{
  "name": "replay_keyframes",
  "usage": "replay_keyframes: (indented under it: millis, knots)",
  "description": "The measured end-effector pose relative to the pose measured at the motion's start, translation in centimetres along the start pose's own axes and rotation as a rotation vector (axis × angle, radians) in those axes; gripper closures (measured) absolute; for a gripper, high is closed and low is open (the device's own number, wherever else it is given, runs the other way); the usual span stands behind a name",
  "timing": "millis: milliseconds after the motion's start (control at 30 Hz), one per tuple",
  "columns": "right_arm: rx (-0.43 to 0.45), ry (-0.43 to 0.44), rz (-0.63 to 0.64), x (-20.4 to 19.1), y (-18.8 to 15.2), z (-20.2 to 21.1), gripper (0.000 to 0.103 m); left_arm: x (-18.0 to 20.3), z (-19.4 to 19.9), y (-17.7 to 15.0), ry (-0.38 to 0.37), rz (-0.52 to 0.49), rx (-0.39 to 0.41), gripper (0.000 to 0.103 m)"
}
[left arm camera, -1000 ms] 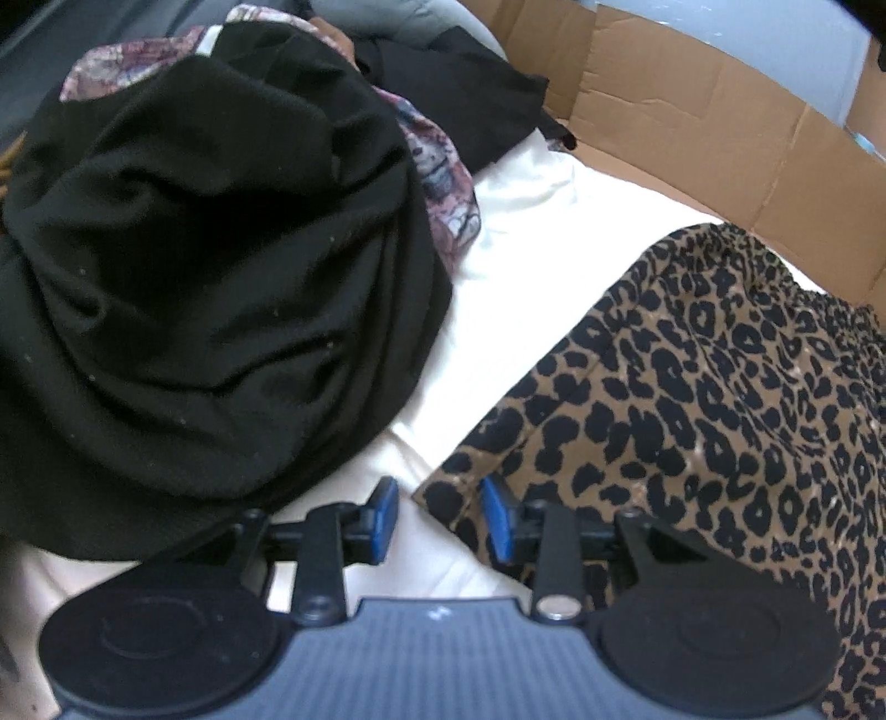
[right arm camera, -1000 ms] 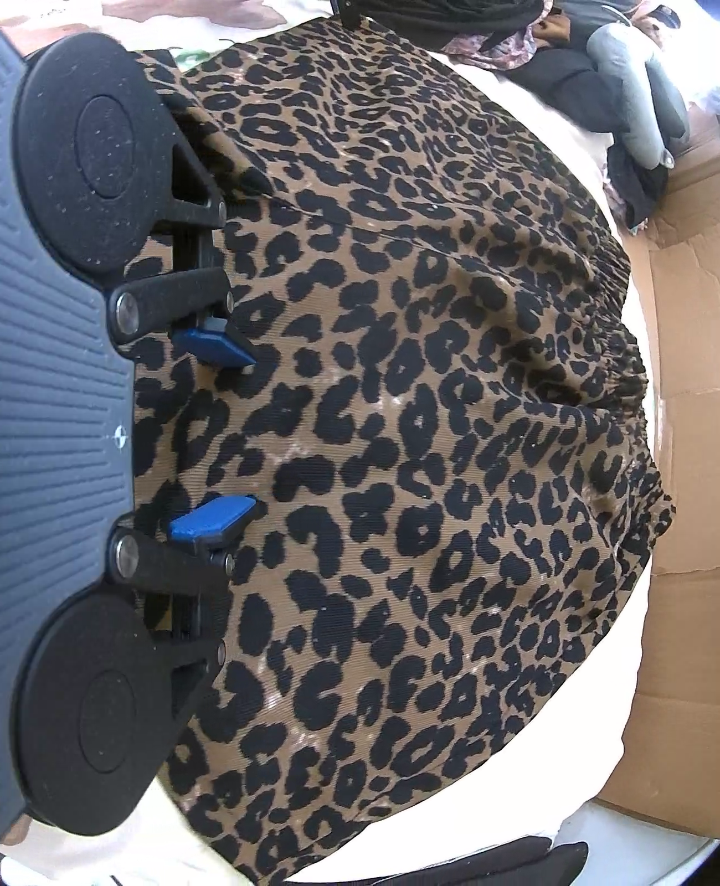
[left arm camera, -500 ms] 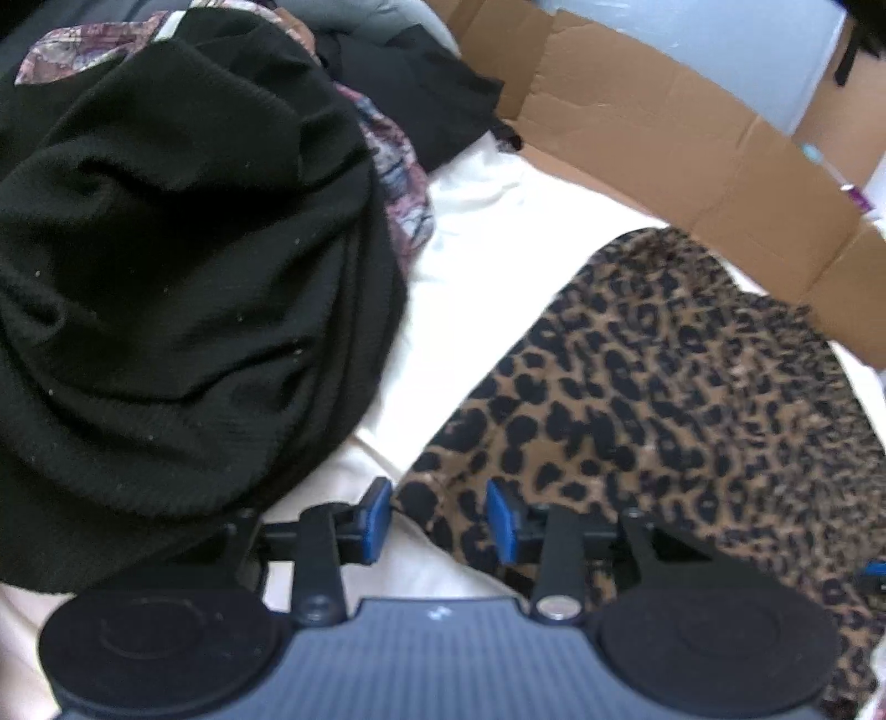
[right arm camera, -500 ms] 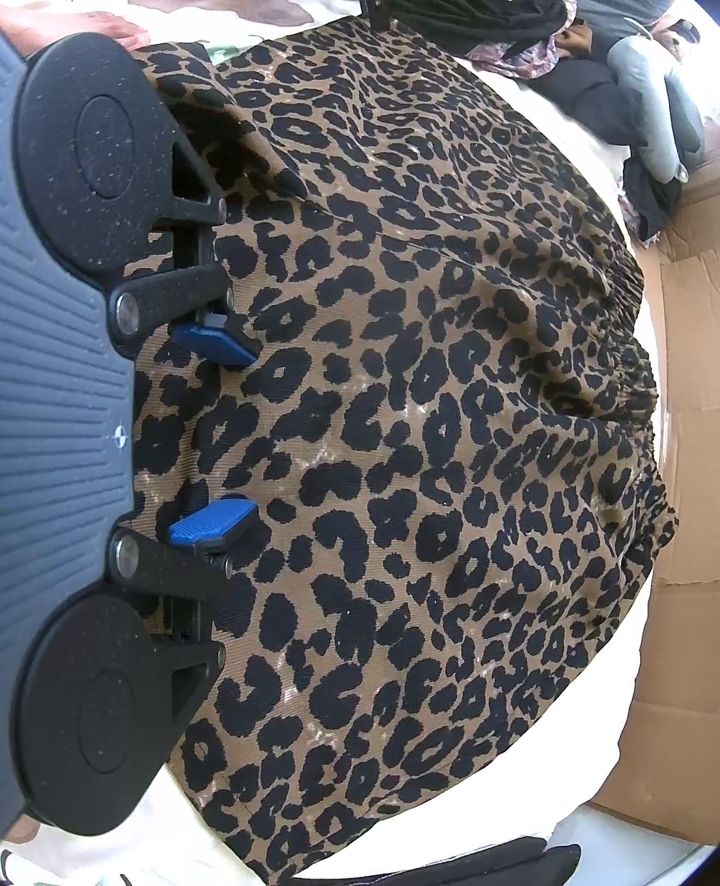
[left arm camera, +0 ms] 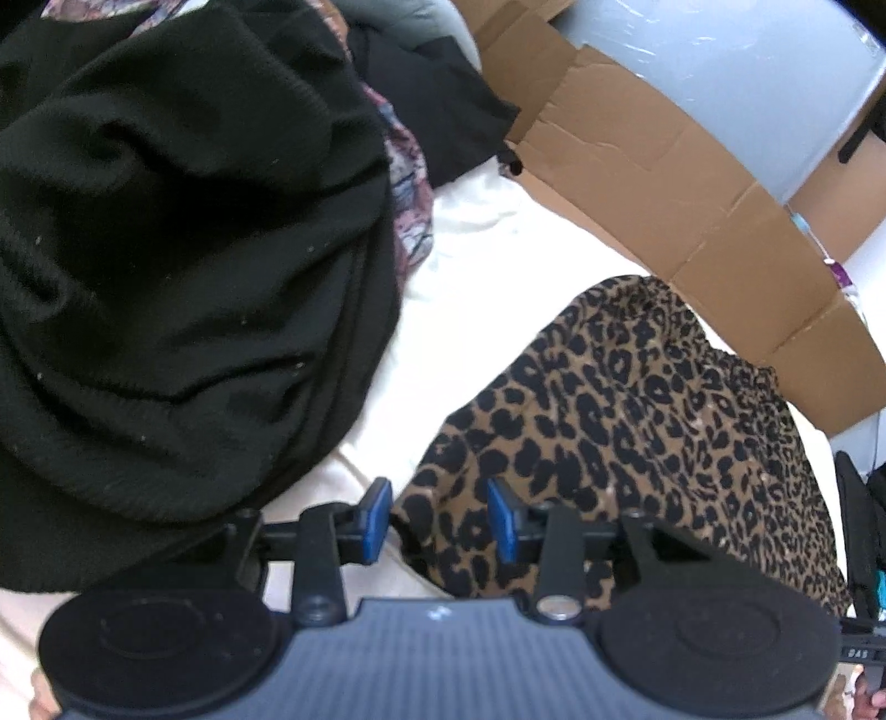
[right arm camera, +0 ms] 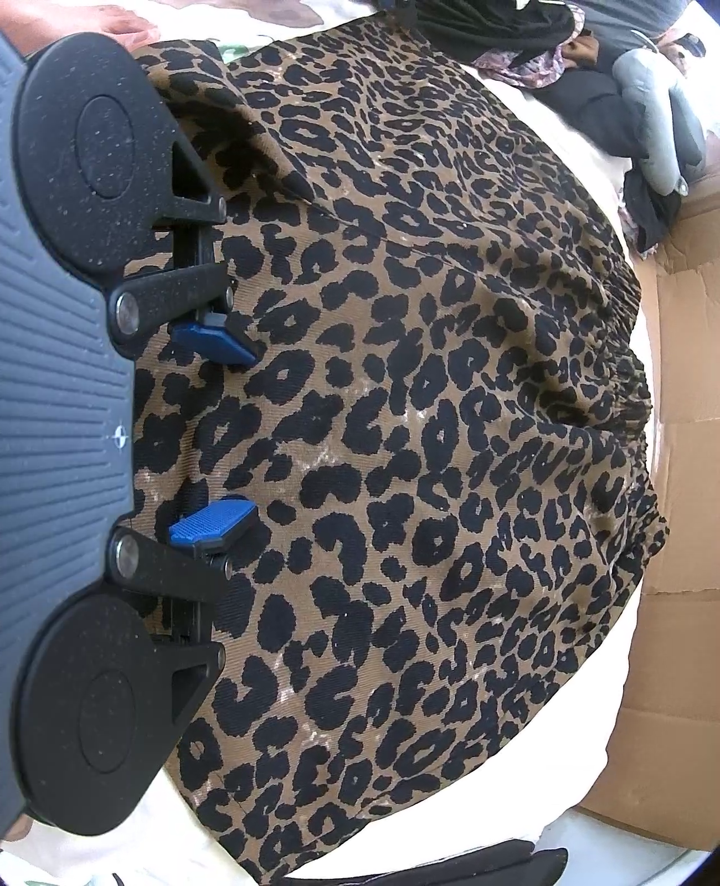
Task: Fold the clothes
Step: 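Close the left gripper on the trousers' side edge and lift it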
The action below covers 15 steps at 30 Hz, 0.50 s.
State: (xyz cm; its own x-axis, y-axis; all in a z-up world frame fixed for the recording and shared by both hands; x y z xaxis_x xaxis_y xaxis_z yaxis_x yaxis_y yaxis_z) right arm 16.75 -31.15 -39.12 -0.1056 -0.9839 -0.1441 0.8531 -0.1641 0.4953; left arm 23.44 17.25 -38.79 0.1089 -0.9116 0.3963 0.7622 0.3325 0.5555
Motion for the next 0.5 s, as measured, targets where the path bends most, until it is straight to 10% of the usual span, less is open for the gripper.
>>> replay_keyframes:
  millis: [500]
  knots:
    - [0.102,0.002,-0.043,0.5,0.5,2.2,0.043,0.0,1.2,0.8,-0.065,0.091,0.024,0.095]
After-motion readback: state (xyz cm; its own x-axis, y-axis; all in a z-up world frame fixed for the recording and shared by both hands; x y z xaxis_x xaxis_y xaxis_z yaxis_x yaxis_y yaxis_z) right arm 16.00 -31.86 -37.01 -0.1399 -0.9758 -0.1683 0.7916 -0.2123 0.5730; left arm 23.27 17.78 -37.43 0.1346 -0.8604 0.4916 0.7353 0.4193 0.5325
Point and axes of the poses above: each gripper's, at about its wrist camera, not at the fingertips, and z roughly against the way its jaws point, x to its right, y to its top, the point moved 3 cm from there along -z, roughly the way its jaws point, and after that the axes turned 4 degrees about x, right-handed, at the moved point
